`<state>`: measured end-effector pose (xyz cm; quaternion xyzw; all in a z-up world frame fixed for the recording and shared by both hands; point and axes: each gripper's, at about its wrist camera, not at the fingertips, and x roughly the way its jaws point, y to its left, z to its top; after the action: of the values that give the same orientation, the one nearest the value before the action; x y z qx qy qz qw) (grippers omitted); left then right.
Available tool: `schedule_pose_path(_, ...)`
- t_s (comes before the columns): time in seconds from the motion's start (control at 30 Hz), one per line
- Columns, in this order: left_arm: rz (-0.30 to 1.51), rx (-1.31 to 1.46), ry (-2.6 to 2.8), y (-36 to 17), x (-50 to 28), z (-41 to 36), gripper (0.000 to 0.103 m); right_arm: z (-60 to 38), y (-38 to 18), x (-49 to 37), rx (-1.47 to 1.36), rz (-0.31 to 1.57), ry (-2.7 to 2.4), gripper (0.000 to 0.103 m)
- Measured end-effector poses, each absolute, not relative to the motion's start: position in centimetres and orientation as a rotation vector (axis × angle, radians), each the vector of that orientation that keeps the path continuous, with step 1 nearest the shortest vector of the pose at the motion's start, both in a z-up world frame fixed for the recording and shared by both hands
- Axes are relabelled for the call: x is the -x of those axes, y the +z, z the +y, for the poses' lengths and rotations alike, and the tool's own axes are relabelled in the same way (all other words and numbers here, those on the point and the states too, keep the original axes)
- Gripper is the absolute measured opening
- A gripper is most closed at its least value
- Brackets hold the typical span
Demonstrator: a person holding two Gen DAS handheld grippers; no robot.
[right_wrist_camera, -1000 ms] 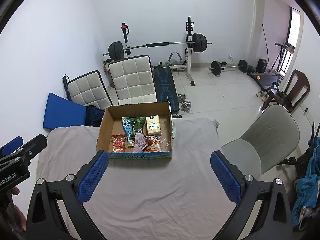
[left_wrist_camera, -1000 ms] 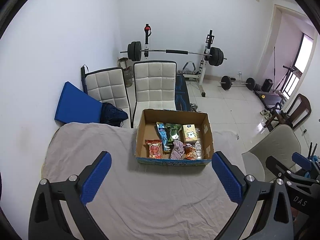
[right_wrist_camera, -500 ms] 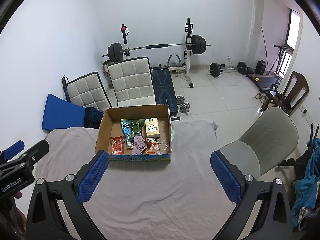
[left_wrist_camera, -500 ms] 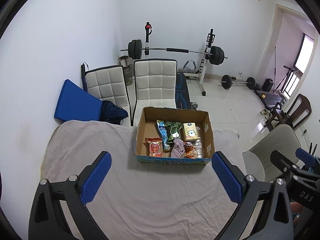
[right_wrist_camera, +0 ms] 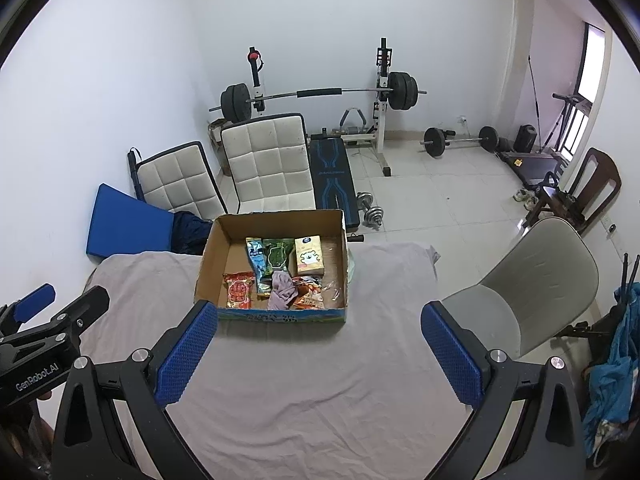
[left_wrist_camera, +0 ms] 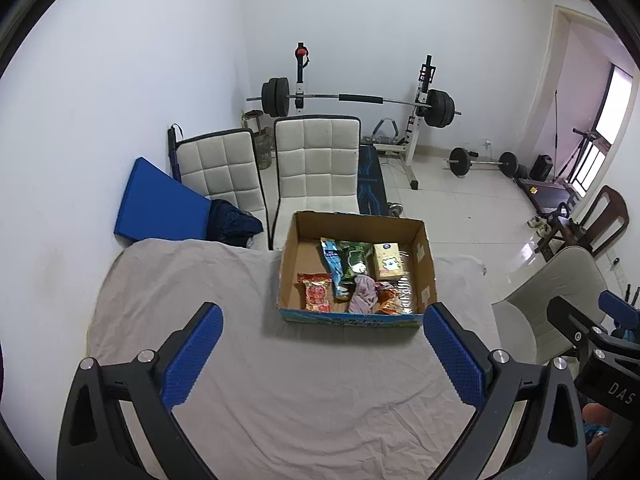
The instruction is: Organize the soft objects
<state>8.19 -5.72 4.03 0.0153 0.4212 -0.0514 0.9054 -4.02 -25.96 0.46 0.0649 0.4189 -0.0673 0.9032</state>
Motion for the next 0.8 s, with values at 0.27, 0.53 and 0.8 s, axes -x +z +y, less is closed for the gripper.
schedule_pose_path(0.27,0.869,-0.035,-0.106,4.0,-8.23,-5.67,0.103,-25.87,0.51,3.85,-0.129,0.864,-0.14,0.103)
schedule_pose_path(0.53,0.868,-0.034,-0.108,4.03,-8.25,-5.7,0.103,-25.57,0.42,3.75,-0.134,0.876,-0.14,0.103)
schedule_pose_path(0.8,0.866,-0.031,-0.113,4.04,-8.34,-5.53,0.103,-25.57,0.68,3.95,-0.133,0.869,-0.145,0.103)
